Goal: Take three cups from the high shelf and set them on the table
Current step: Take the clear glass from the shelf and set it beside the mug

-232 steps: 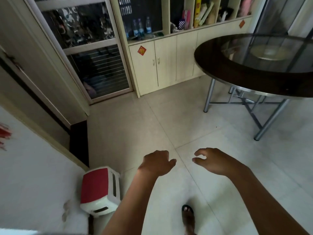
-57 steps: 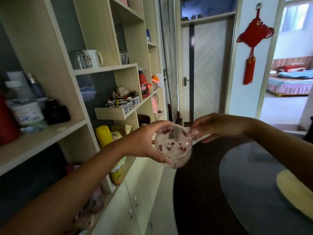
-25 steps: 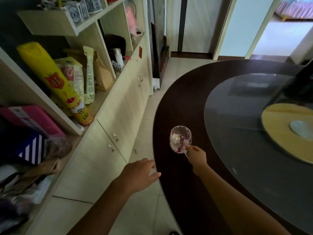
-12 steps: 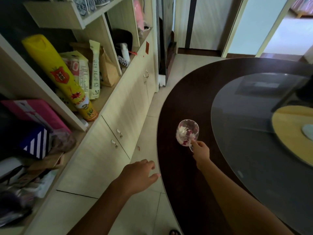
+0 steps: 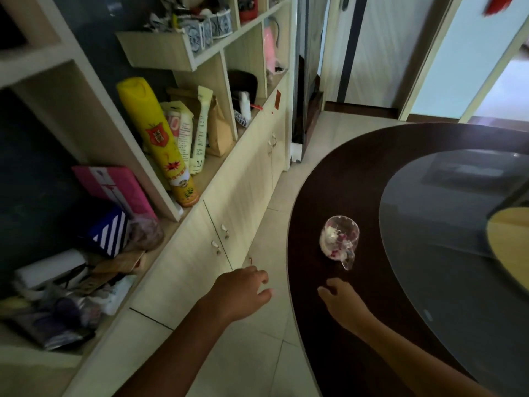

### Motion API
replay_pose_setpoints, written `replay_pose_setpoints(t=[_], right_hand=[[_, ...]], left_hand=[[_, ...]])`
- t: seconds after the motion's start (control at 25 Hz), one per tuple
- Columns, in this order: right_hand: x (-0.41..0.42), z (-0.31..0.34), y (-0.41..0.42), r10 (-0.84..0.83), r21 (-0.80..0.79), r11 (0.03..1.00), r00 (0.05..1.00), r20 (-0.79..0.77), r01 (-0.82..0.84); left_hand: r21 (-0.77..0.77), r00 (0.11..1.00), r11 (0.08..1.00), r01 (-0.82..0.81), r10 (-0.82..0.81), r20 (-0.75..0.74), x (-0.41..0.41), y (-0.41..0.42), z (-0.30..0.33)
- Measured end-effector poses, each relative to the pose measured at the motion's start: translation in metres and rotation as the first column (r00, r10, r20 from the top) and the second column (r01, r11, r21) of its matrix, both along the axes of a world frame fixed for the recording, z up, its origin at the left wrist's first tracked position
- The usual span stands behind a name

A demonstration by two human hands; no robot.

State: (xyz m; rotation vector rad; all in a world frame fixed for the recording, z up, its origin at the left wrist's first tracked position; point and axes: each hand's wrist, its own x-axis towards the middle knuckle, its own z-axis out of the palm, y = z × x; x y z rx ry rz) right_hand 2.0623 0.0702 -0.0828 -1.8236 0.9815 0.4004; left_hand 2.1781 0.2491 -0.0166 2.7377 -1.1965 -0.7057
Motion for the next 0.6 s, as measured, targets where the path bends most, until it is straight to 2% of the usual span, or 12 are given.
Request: replay_pose_setpoints(t=[0.12, 0.24, 0.44, 0.56, 0.6], right_hand=[[0.015, 0.046, 0.026, 0.355, -0.207, 0.918, 0.934, 0.045, -0.339], [0.047, 0.101, 0.044, 0.536, -0.358, 0.805, 0.839, 0.099, -0.472], [0.108, 0.225, 0.091, 0.743, -0.548, 0.636, 0.624, 0.243, -0.544], [0.129, 0.307, 0.125, 0.811, -0.651, 0.571, 0.47, 0.349, -0.501], [0.135, 0.336, 0.139, 0.823, -0.679, 0.56, 0.411, 0.392, -0.474]], left_hand=[[0.0, 0.996, 0.999, -0.047, 0.047, 0.073, 0.009, 0.02, 0.022], [-0.007, 0.981, 0.995, -0.099, 0.098, 0.166, 0.023, 0.046, 0.062], [-0.112, 0.871, 0.974, -0.198, 0.227, 0.435, 0.045, 0.113, 0.178], [-0.19, 0.722, 0.954, -0.231, 0.299, 0.624, 0.046, 0.151, 0.258], [-0.219, 0.64, 0.947, -0.237, 0.322, 0.698, 0.045, 0.166, 0.286]])
